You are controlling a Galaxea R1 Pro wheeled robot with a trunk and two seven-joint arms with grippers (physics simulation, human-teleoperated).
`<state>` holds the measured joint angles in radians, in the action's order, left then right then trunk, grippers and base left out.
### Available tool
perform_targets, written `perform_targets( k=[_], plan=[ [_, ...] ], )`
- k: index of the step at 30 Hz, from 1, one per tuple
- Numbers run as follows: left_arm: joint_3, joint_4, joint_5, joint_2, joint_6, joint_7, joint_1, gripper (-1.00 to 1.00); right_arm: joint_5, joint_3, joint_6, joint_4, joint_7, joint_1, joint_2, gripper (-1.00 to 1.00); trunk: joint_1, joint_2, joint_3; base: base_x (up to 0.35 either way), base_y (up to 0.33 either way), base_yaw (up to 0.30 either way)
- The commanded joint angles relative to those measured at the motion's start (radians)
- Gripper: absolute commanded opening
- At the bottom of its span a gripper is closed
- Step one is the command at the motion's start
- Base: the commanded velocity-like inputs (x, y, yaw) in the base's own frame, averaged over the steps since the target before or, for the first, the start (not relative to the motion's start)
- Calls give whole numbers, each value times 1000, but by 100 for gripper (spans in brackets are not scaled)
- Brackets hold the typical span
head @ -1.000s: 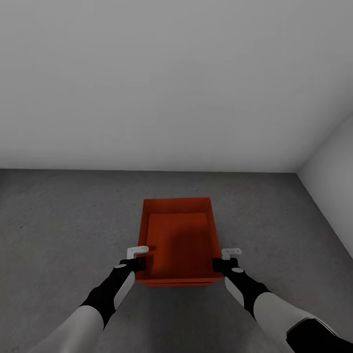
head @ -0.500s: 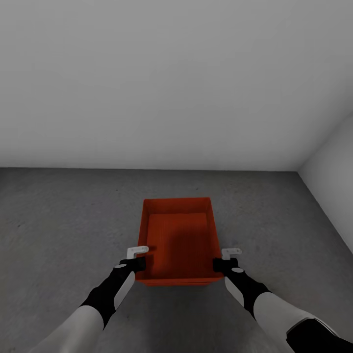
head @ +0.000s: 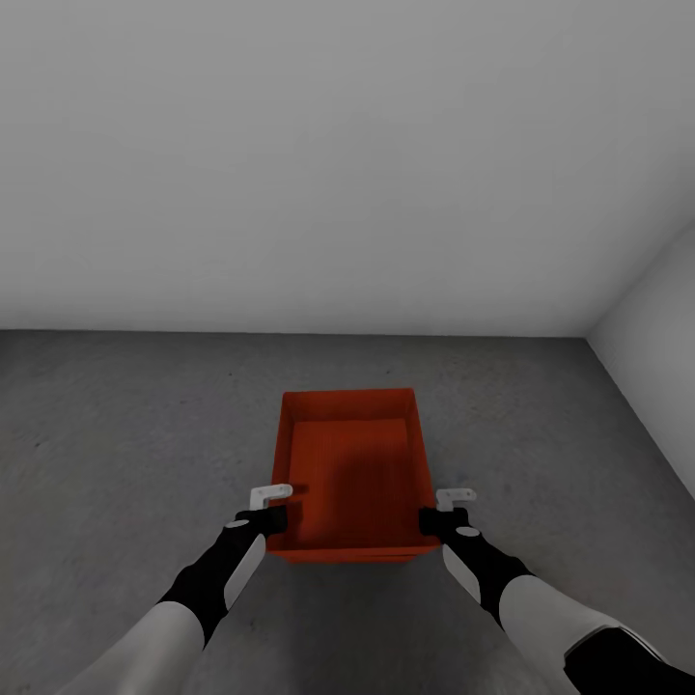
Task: Move the two storage containers from the living room to the garage. In the garage, place one container on the floor and stack the other container on top of it (either order is fine).
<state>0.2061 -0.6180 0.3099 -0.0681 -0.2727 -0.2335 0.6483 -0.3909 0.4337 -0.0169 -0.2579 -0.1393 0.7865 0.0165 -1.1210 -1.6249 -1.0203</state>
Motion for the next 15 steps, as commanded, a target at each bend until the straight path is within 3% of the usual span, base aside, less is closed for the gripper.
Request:
perform_targets(
  k=[1,7,15],
  plan=[
    [-60,-5,-24,2,-5,-17,1,-100,-13,-19,-3,17,-17,1,-4,-100,0,0,-1,0,0,0],
    [-60,-4,-23,2,-5,-17,1,-100,-14,-18,-5,16,-16,1,-4,-100,0,0,-1,0,0,0],
    [-59,-3,-23,2,-5,-17,1,-100,-13,-18,-6,16,-17,1,-4,-100,-31,-56,-26,0,0,0]
  ],
)
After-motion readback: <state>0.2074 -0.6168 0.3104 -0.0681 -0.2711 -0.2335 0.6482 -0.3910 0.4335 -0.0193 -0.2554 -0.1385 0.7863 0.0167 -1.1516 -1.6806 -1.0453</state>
